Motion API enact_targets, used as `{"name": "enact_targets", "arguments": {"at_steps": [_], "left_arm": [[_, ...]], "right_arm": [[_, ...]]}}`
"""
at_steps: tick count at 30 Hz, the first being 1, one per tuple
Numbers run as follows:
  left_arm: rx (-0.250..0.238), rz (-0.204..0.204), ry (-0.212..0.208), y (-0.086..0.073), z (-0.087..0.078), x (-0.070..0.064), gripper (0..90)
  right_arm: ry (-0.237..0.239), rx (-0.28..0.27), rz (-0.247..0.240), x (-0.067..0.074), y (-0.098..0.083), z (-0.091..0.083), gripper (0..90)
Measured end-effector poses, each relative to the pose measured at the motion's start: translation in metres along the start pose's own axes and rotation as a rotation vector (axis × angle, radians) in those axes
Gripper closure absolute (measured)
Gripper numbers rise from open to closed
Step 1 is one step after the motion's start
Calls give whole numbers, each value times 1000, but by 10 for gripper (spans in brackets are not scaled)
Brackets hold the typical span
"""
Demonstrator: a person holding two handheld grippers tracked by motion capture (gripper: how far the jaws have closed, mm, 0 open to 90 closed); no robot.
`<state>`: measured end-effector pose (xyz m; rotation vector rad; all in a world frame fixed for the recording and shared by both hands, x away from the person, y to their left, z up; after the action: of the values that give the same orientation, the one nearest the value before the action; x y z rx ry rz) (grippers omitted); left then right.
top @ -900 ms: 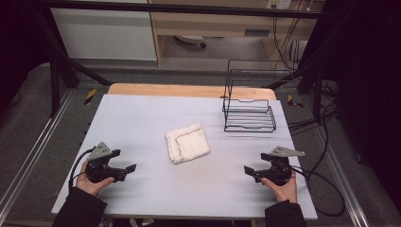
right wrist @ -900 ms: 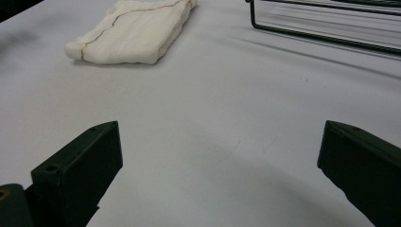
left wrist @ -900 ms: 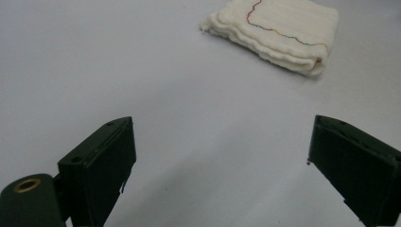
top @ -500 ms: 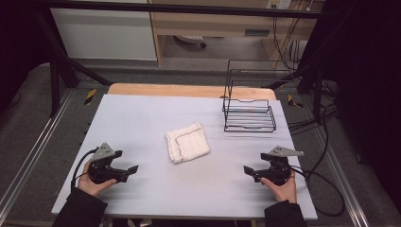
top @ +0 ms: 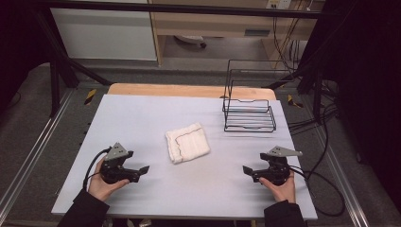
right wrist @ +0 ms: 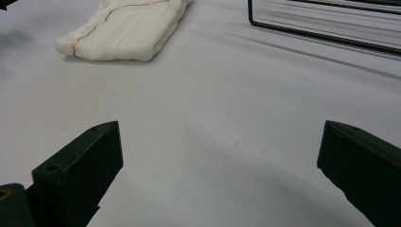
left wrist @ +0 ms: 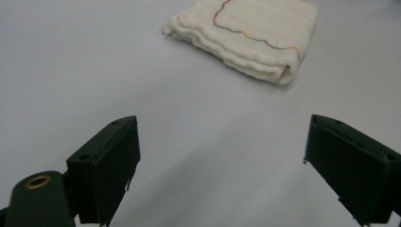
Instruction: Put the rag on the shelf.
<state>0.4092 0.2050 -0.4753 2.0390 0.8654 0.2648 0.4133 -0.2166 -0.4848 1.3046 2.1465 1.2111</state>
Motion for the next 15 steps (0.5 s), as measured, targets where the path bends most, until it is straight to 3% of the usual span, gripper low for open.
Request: {"name": "enact_targets", "arguments": {"at_steps": [15], "left_arm": [[53,38,-14,29,40,-36,254]], "right_arm": [[-5,5,-4,0,-1,1,13]]}}
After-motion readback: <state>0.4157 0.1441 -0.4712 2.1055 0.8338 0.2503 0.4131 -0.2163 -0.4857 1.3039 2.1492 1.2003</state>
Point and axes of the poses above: each handheld gripper's, and its own axes: z roughly forward along the jaws, y roughly out of its top, x roughly to its left, the point moved 8 cm from there along z, roughly forward along the jaws, and after that the axes turned 7 degrees about -y, right-handed, at the moved point
